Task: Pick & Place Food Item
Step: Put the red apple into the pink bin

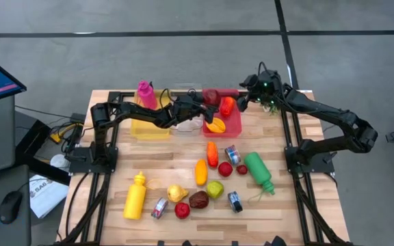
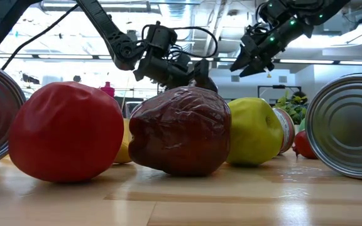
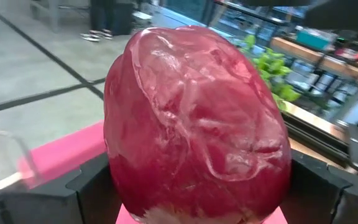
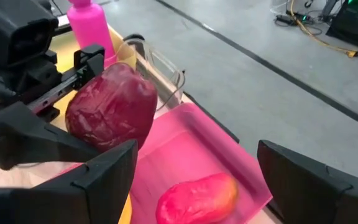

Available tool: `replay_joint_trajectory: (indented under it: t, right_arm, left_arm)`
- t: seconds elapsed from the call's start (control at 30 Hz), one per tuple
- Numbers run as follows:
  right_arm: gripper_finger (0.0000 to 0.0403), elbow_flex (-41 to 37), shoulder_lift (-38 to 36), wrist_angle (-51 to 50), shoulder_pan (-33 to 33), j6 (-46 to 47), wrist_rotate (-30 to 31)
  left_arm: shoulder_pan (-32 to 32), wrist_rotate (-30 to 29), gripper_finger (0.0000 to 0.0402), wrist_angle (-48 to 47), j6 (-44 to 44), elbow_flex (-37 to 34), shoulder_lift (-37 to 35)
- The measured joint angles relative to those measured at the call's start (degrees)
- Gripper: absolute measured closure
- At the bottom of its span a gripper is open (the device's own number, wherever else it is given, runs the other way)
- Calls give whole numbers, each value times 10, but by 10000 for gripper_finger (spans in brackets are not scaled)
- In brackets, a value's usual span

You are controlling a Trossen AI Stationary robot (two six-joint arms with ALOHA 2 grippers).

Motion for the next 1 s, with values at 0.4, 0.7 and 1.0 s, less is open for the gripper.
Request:
replay_joint_trajectory:
  t: [0.4,0.7,1.0]
  right_arm:
    - [77,0,42,58,-11,-3,0]
    - [77,0,46,105,2,21,2]
    - [77,0,45,145,6,31,2]
  left_arm:
    - [0,-17,73,0,0,0,0]
    - [-2,-16,73,0,0,0,0]
    - [-6,-15,73,-1,0,0,-1]
